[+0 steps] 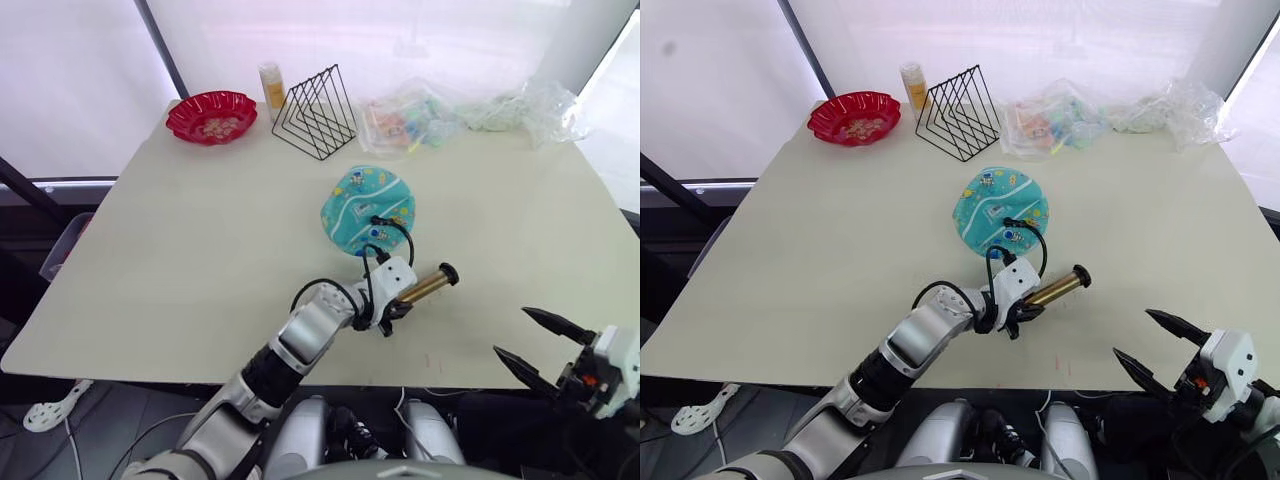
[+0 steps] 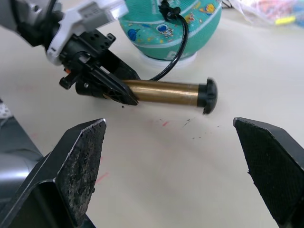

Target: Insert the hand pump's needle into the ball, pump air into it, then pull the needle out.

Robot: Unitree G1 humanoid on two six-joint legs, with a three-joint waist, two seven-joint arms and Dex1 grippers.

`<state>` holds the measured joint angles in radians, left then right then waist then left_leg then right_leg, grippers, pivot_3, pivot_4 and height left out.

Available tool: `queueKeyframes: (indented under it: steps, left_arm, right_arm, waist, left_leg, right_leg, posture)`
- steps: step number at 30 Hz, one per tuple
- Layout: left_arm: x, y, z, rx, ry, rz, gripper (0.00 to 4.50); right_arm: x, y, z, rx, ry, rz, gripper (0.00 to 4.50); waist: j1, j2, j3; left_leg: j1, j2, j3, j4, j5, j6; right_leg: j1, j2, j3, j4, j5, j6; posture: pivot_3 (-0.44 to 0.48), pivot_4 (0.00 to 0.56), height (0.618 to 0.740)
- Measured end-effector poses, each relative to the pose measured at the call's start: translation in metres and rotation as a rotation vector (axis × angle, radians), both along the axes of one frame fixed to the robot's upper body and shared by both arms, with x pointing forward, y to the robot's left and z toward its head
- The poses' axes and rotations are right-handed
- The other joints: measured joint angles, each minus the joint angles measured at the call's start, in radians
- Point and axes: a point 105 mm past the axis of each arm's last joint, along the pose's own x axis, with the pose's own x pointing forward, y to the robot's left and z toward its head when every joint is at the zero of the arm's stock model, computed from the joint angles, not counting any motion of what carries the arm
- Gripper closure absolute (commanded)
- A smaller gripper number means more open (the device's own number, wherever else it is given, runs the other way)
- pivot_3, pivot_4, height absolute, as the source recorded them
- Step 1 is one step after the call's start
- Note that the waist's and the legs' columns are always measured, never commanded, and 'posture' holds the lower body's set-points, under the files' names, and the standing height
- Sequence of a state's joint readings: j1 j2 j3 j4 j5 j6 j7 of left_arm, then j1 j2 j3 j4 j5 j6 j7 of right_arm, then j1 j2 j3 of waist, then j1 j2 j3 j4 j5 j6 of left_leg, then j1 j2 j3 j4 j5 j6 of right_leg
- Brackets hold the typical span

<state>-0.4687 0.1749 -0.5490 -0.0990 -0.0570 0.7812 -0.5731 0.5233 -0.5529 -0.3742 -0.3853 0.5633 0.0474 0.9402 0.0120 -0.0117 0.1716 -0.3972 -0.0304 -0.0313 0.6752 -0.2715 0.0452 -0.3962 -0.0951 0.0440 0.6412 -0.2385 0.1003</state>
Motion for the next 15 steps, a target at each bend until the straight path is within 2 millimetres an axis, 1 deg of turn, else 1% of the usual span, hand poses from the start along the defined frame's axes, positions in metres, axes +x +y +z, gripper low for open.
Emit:
queueKeyframes:
  steps: [3, 5, 7, 8, 10, 12, 15]
  left_arm:
    - [-0.006, 0.002, 0.013, -0.087, -0.014, -0.052, 3.42]
    - [-0.006, 0.012, 0.02, -0.134, -0.039, -0.071, 3.42]
    - [-0.006, 0.019, 0.02, -0.146, -0.041, -0.069, 3.42]
    - [-0.006, 0.024, 0.021, -0.174, -0.036, -0.066, 3.42]
    - [-0.008, 0.026, 0.023, -0.194, -0.044, -0.086, 3.42]
    - [-0.01, 0.026, 0.024, -0.21, -0.047, -0.102, 3.42]
    - [-0.013, 0.029, 0.029, -0.255, -0.064, -0.128, 3.42]
  right_arm:
    - [0.004, 0.005, -0.005, 0.013, 0.045, -0.022, 0.0]
    - [0.012, 0.012, -0.003, 0.059, 0.057, -0.053, 0.0]
    - [0.015, 0.018, 0.001, 0.1, 0.061, -0.063, 0.0]
    - [0.02, 0.023, 0.008, 0.156, 0.06, -0.079, 0.0]
    - [0.028, 0.029, 0.019, 0.238, 0.06, -0.09, 0.0]
    - [0.031, 0.032, 0.024, 0.274, 0.062, -0.093, 0.0]
    - [0.043, 0.039, 0.033, 0.392, 0.089, -0.127, 0.0]
  waist:
    - [0.002, 0.0, 0.0]
    - [0.002, 0.001, 0.0]
    - [0.002, 0.002, -0.001]
    - [0.002, 0.002, -0.001]
    - [0.002, 0.002, -0.001]
    - [0.002, 0.002, -0.001]
    - [0.002, 0.001, -0.001]
  left_leg:
    - [0.0, 0.0, 0.0, 0.0, 0.0, 0.0]
    - [0.0, 0.0, 0.0, 0.0, 0.0, 0.0]
    - [0.0, 0.0, 0.0, 0.0, 0.0, 0.0]
    - [0.0, 0.0, 0.0, 0.0, 0.0, 0.0]
    - [0.0, 0.0, -0.001, 0.0, 0.0, 0.0]
    - [0.0, 0.0, -0.001, 0.0, 0.0, 0.0]
    - [-0.001, 0.0, -0.002, 0.0, 0.0, 0.0]
  right_leg:
    - [0.0, -0.001, -0.001, 0.0, 0.0, 0.0]
    - [0.0, -0.001, -0.001, 0.0, 0.0, -0.001]
    - [0.0, -0.001, -0.001, 0.0, 0.0, -0.001]
    - [0.0, -0.001, -0.001, 0.0, 0.0, -0.001]
    - [0.0, -0.001, -0.002, 0.0, 0.0, -0.001]
    - [0.0, -0.001, -0.002, 0.0, 0.0, -0.001]
    - [0.0, -0.001, -0.003, 0.0, 0.0, -0.001]
  posture:
    - [0.0, 0.15, 0.74]
    - [0.0, 0.15, 0.74]
    - [0.0, 0.15, 0.74]
    - [0.0, 0.15, 0.74]
    - [0.0, 0.15, 0.74]
    - [0.0, 0.15, 0.74]
    - [0.0, 0.15, 0.74]
